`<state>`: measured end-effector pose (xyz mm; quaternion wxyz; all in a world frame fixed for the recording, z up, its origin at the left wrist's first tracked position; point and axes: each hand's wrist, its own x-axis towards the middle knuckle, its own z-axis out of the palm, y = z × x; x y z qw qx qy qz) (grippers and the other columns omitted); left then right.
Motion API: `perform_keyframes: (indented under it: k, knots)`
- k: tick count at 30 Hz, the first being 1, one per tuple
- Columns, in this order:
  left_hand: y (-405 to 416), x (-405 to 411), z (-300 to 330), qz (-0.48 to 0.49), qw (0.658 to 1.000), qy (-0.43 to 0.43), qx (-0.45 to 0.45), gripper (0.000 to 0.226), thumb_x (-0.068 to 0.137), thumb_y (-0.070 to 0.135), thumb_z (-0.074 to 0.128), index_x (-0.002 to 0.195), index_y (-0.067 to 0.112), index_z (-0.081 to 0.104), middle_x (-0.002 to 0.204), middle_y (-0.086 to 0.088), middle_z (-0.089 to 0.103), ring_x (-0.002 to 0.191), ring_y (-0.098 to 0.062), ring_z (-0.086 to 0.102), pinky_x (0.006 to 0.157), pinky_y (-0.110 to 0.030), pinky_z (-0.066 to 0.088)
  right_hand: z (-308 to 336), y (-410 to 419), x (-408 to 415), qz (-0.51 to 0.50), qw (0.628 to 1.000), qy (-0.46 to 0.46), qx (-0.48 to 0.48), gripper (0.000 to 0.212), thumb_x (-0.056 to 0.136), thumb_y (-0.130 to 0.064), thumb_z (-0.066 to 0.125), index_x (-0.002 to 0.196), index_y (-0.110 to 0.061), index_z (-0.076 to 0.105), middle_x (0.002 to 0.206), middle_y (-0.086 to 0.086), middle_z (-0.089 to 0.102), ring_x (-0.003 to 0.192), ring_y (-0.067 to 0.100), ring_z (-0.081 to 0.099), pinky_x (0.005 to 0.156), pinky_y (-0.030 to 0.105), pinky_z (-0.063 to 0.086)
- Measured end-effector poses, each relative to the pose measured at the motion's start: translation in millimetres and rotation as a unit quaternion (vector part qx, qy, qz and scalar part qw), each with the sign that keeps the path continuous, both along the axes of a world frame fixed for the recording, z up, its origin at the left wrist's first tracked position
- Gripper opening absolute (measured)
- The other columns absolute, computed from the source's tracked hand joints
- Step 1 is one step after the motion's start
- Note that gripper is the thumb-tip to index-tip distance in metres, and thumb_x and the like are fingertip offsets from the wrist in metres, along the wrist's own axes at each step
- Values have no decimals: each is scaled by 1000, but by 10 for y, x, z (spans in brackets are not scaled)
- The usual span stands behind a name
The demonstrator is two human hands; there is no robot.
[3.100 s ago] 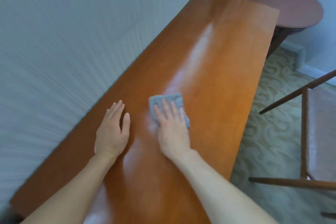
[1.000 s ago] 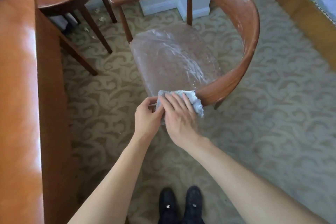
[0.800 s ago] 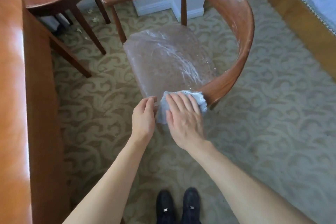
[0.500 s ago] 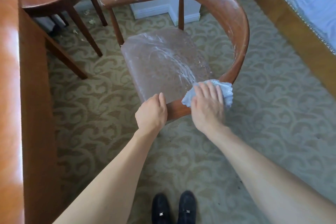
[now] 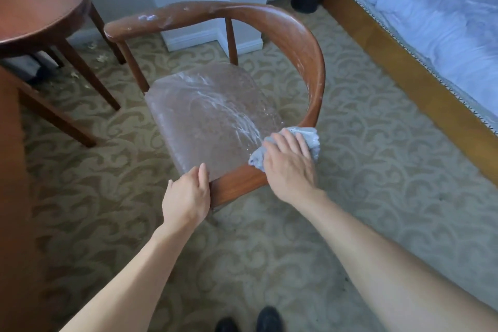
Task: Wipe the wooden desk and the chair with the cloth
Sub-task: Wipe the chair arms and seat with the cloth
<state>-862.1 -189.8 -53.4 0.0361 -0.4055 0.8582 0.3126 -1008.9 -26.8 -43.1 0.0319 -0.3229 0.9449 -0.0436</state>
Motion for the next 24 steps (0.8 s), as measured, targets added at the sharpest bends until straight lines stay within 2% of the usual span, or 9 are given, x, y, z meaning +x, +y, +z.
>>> perform_keyframes:
  k: [3, 5, 8, 11, 13, 16, 19, 21, 24]
  knots:
    - [-35, -39, -28, -24, 997, -65, -32, 39, 104, 26, 20, 84, 19, 52, 84, -2, 62, 90, -35, 58, 115, -53, 30, 44, -42, -254, -50, 997, -14, 49, 46, 102, -34, 26, 138, -24, 54, 156, -2, 39, 153, 22, 14, 126, 44, 1]
    - [-36, -72, 12, -11, 996, -91, -22, 29, 99, 17, 24, 76, 20, 41, 83, -2, 59, 91, -35, 60, 116, -56, 28, 111, -171, -75, -52, 997, -16, 56, 48, 98, -33, 27, 133, -20, 57, 148, 0, 48, 151, 24, 20, 125, 45, 5]
    - [-1, -170, 81, 11, 995, -89, -31, 26, 98, 16, 29, 81, 18, 48, 92, -7, 66, 99, -36, 63, 115, -51, 31, 178, -306, 492, 13, 998, -54, 13, 56, 89, -34, 22, 127, -21, 60, 135, 1, 58, 143, 27, 36, 124, 45, 15]
    - [157, -415, 189, 3, 1000, -14, 6, 29, 103, 24, 34, 86, 13, 54, 91, -6, 64, 93, -35, 63, 82, -41, 47, 159, -231, 650, 68, 994, -72, -39, 45, 92, -32, 36, 131, -22, 57, 138, -4, 56, 143, 24, 39, 122, 42, 21]
    - [322, -745, 243, -30, 998, 26, 58, 32, 105, 31, 36, 85, 15, 54, 94, -7, 65, 94, -34, 61, 72, -38, 42, 149, -88, 390, 74, 993, -76, -42, 53, 92, -40, 34, 136, -18, 55, 140, -3, 56, 144, 23, 37, 123, 41, 19]
    - [594, -1227, 296, -86, 991, 70, 76, 32, 106, 37, 37, 96, 18, 61, 105, -8, 71, 102, -34, 63, 75, -38, 44, 114, 154, -179, 60, 997, -43, -33, 59, 93, -39, 27, 139, -16, 55, 145, 0, 54, 146, 24, 35, 124, 43, 16]
    - [814, -1400, 253, -128, 991, 37, 17, 36, 108, 40, 29, 117, 28, 62, 107, -5, 73, 101, -33, 65, 76, -39, 47, 36, 341, -681, 63, 998, -6, -13, 52, 99, -35, 22, 134, -22, 59, 149, -2, 50, 149, 22, 28, 125, 43, 14]
    - [872, -1405, 225, -139, 988, -13, -60, 42, 109, 41, 24, 105, 27, 64, 94, -6, 72, 90, -35, 67, 68, -37, 44, 3, 361, -912, 72, 997, -6, -6, 56, 97, -35, 17, 132, -22, 59, 151, -2, 47, 151, 21, 22, 125, 44, 10]
    - [880, -1448, 199, -130, 988, -45, -71, 41, 109, 36, 22, 92, 26, 58, 79, -4, 65, 76, -35, 61, 61, -36, 39, -14, 271, -1074, 52, 998, -4, -26, 63, 91, -34, 13, 123, -18, 65, 146, 0, 51, 152, 23, 19, 126, 45, 4]
